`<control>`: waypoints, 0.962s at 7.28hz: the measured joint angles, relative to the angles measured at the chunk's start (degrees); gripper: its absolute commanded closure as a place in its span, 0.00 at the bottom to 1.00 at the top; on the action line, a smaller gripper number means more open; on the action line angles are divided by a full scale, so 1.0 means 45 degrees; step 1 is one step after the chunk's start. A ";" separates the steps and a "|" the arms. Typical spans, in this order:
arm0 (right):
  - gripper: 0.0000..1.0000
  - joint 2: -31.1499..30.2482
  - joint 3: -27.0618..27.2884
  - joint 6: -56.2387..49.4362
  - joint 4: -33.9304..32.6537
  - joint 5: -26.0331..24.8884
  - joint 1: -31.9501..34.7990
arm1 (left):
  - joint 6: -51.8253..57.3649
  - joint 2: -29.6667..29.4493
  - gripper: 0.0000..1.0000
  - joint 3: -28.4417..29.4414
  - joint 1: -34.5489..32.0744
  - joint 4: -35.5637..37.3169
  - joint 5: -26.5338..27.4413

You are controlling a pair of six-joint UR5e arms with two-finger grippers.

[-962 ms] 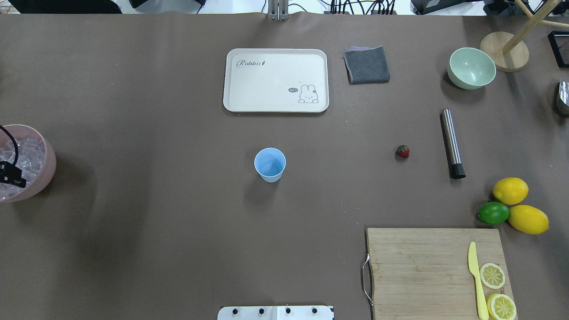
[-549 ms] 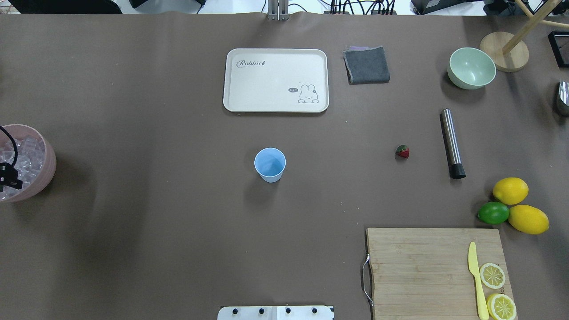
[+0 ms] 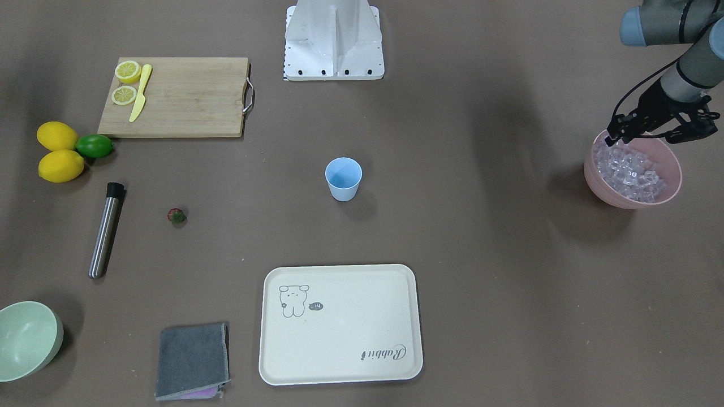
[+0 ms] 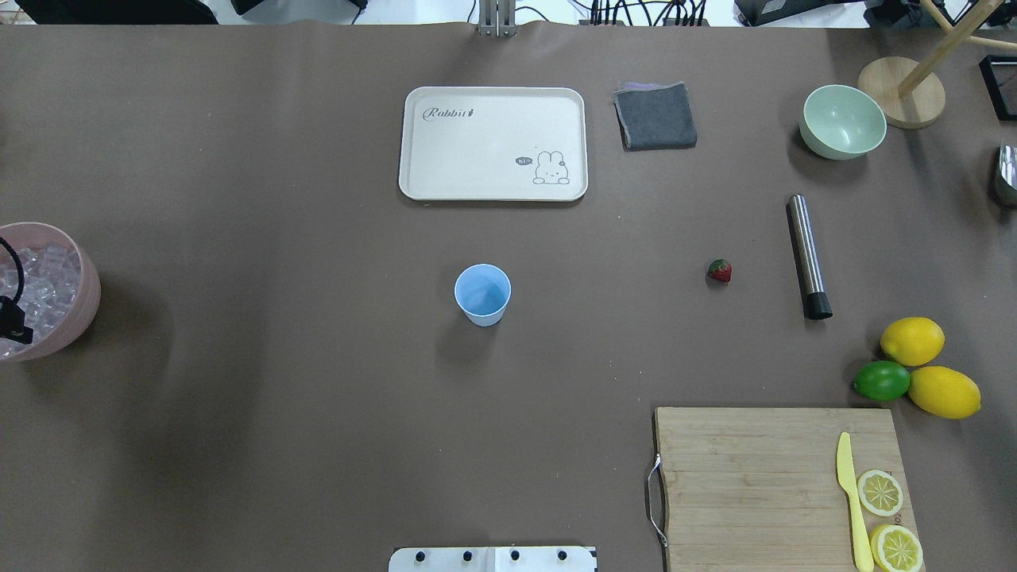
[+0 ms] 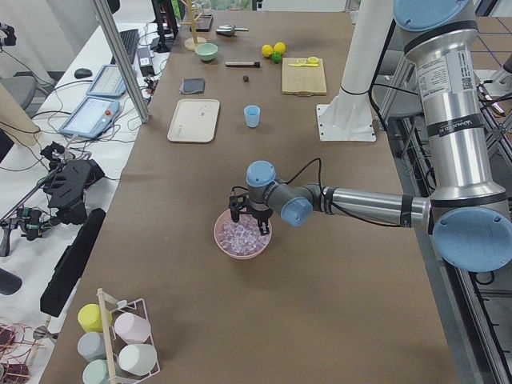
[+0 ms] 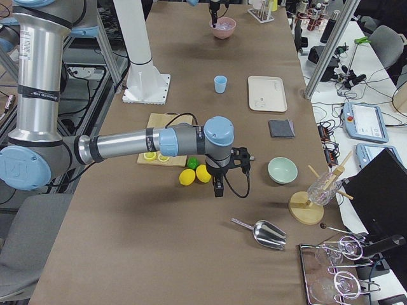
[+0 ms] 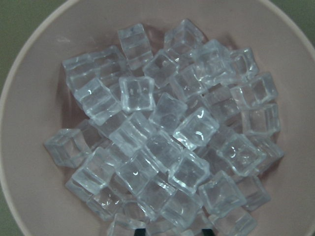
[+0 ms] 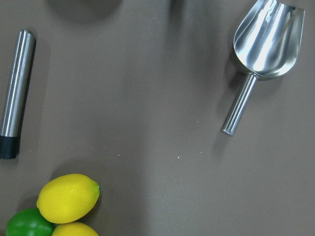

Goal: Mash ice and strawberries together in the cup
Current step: 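Lower the left gripper into the bowl and grasp a clear ice cube, then lift the ice cube with the left gripper and carry it toward the blue cup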

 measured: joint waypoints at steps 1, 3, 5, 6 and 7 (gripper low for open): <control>0.00 -0.0054 0.0056 0.0014 0.0000 0.0002 0.0003 | -0.0009 -0.0041 0.51 0.0010 0.0008 -0.0001 -0.0005; 0.00 -0.0084 0.0083 0.0041 -0.0001 0.0003 0.0001 | -0.0016 -0.0110 0.55 0.0050 0.0045 -0.0001 -0.0007; 0.00 -0.0103 0.0087 0.0058 -0.0001 0.0003 -0.0002 | -0.0030 -0.0176 0.59 0.0092 0.0128 -0.0001 -0.0008; 0.00 -0.0106 0.0080 0.0063 -0.0001 0.0003 -0.0003 | -0.0034 -0.0191 0.71 0.0106 0.0191 -0.0001 -0.0007; 0.00 -0.0106 0.0067 0.0070 -0.0001 0.0003 -0.0003 | -0.0035 -0.0193 0.98 0.0108 0.0229 -0.0002 -0.0008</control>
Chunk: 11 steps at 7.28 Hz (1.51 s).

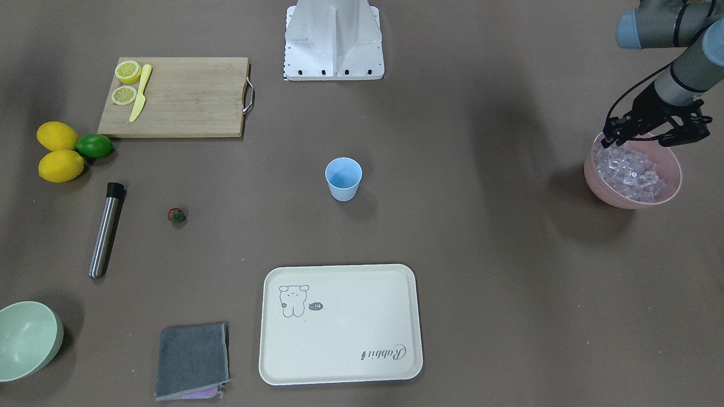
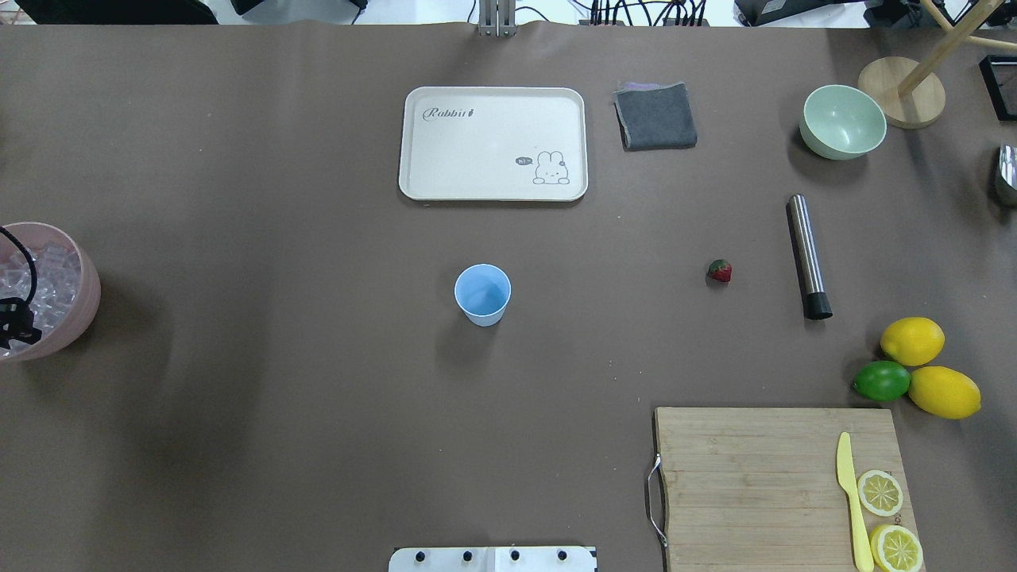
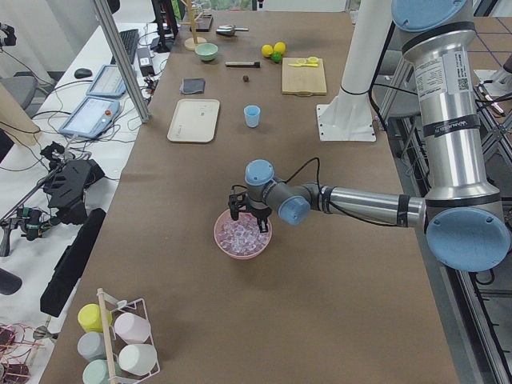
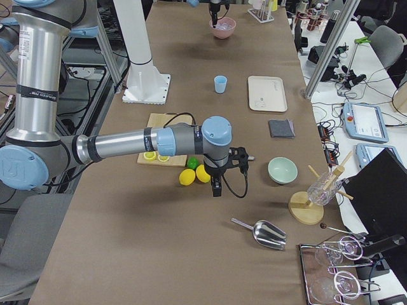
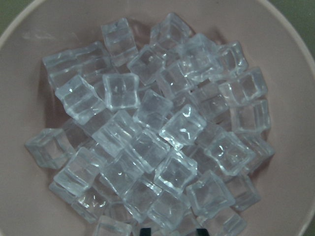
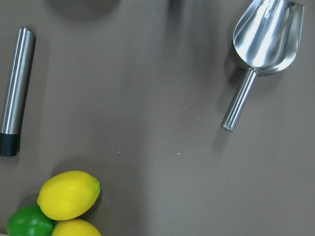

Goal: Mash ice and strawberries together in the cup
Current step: 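Lift the ice cube with the left gripper and carry it toward the blue cup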

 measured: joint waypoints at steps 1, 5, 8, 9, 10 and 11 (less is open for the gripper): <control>0.00 0.0006 -0.0004 0.0014 0.0000 0.0000 0.0000 | -0.0005 0.0003 1.00 -0.0028 0.0013 0.0000 0.0001; 0.00 0.0058 -0.0004 0.0055 0.0004 0.0000 0.0000 | 0.0443 -0.0296 1.00 -0.0209 -0.0107 0.0245 -0.0182; 0.00 0.0138 -0.0006 0.0012 0.0019 0.0223 0.0000 | 0.0781 -0.2335 1.00 -0.0651 -0.1137 0.2160 -0.0881; 0.00 0.0145 -0.0010 0.0002 0.0019 0.0442 -0.0001 | 0.0763 -0.2996 1.00 -0.1048 -0.1362 0.2855 -0.1099; 0.00 0.0159 -0.0009 -0.0006 0.0020 0.0577 0.0000 | 0.0696 -0.3783 1.00 -0.1412 -0.1461 0.3534 -0.1174; 0.00 0.0177 -0.0008 -0.0015 0.0020 0.0637 0.0000 | 0.0521 -0.4888 1.00 -0.1597 -0.1365 0.4301 -0.1165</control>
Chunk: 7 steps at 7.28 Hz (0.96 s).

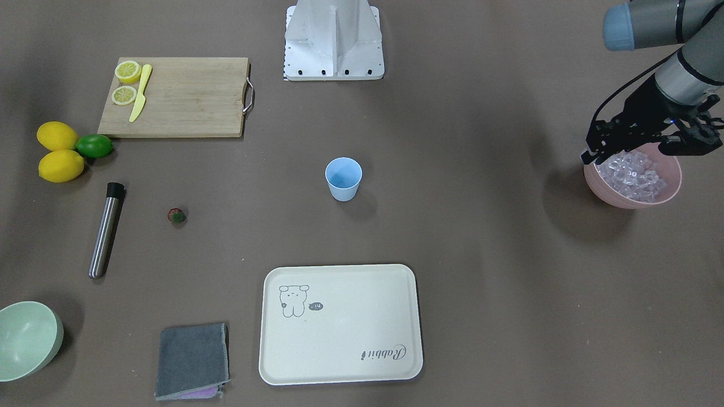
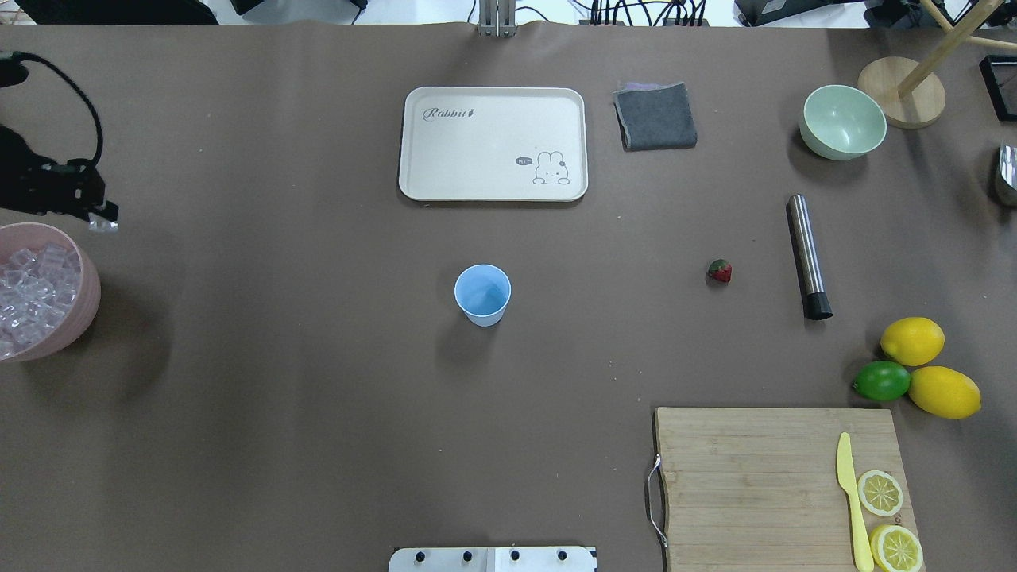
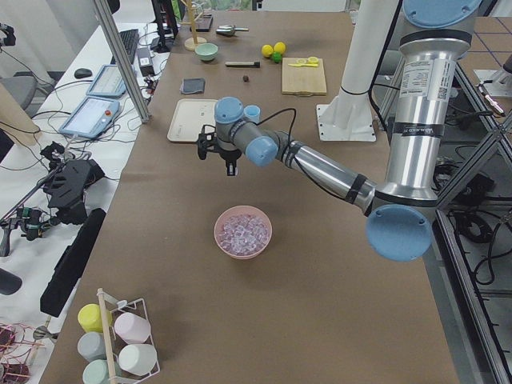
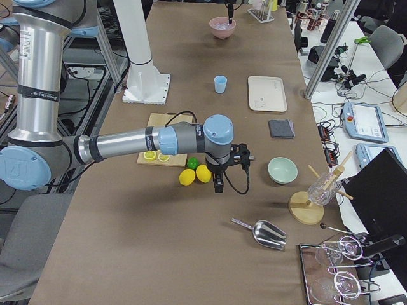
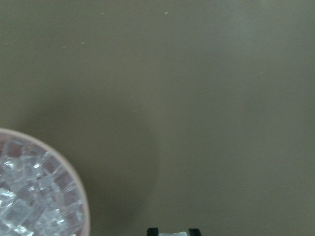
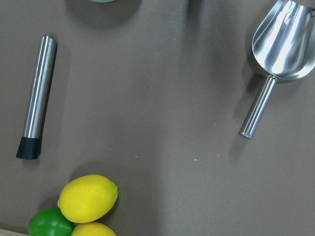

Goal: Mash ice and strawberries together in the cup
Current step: 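Lift the ice cube with the left gripper and carry it toward the blue cup, then lower the cube over the blue cup and open the left gripper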

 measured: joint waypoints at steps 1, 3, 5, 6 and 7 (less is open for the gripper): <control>0.00 0.0013 0.0001 -0.0005 0.0000 0.0052 -0.0022 | -0.0891 -0.1270 1.00 -0.0021 0.0466 0.0716 0.0068; 0.00 0.0030 0.0001 -0.0008 0.0000 0.0131 -0.0115 | -0.3935 -0.3641 1.00 0.0135 0.2472 0.1830 0.1498; 0.00 0.0034 0.0011 -0.0008 0.0000 0.0142 -0.0234 | -0.5820 -0.5696 1.00 0.0884 0.4401 0.2730 0.3497; 0.00 0.0034 0.0042 -0.0004 0.0005 0.0144 -0.0302 | -0.6127 -0.6459 1.00 0.1349 0.5237 0.2842 0.4317; 0.00 0.0038 0.0127 -0.0004 0.0009 0.0148 -0.0384 | -0.6242 -0.7000 1.00 0.1786 0.5946 0.2775 0.5093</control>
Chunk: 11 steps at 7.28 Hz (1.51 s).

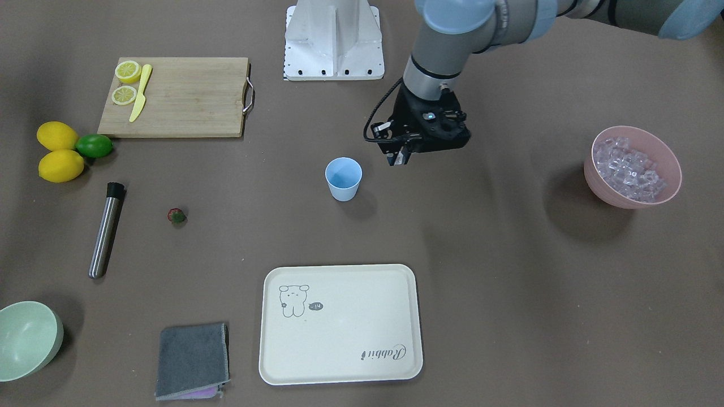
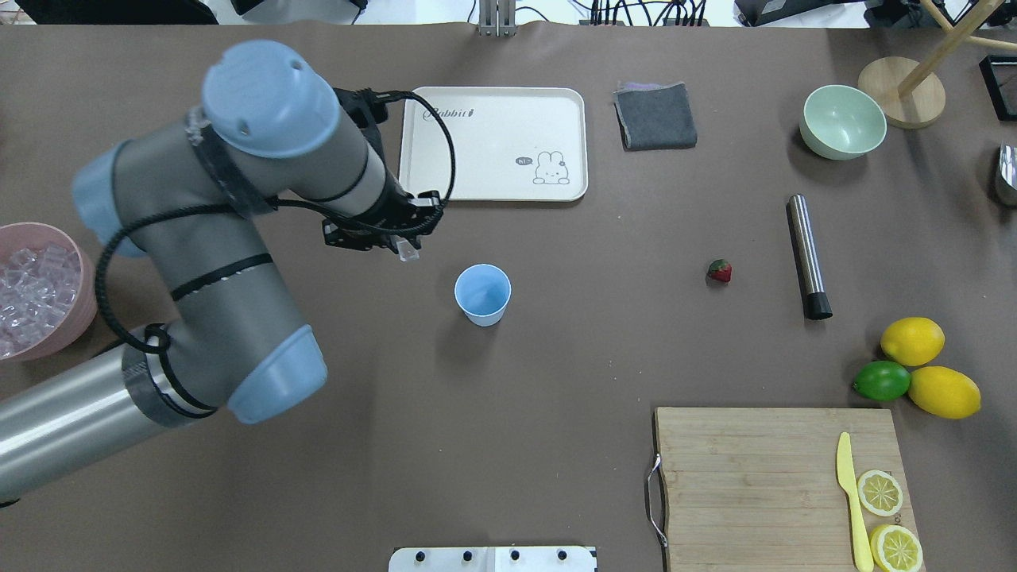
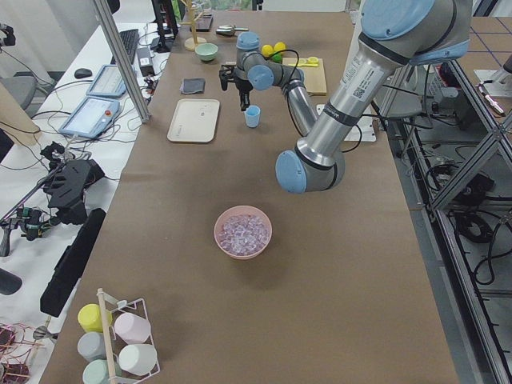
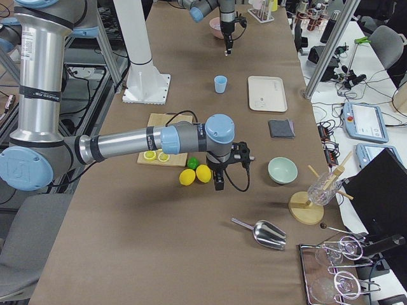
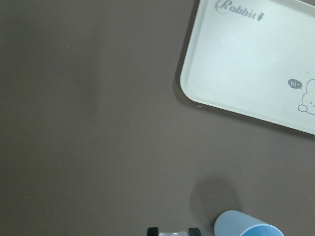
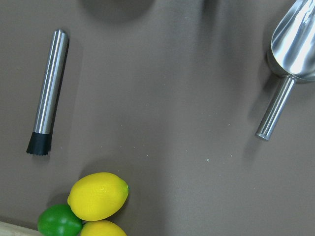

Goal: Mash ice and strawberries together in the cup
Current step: 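Lower the cube over the blue cup and open the left gripper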

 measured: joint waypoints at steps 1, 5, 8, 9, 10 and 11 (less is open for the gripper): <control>0.00 0.0009 0.0173 0.0000 -0.0004 0.0017 -0.0052 | -0.0037 -0.0354 1.00 0.0420 0.0452 -0.0209 0.0464; 0.00 0.0015 0.0622 0.0052 -0.0009 0.0096 -0.0214 | -0.0060 -0.0697 0.87 0.1469 0.1207 -0.1166 0.0757; 0.00 -0.0017 0.0664 0.0054 -0.0013 0.0093 -0.0274 | -0.0032 -0.0796 0.31 0.2091 0.1277 -0.2089 0.0777; 0.00 -0.0033 0.0665 0.0054 -0.0021 0.0093 -0.0278 | -0.0017 -0.0807 0.12 0.2275 0.1281 -0.2375 0.0814; 0.00 -0.0048 0.0665 0.0055 -0.0026 0.0093 -0.0279 | 0.0007 -0.0809 0.03 0.2372 0.1320 -0.2515 0.1010; 0.00 -0.0063 0.0665 0.0054 -0.0027 0.0093 -0.0279 | 0.0020 -0.0809 0.03 0.2387 0.1385 -0.2583 0.1263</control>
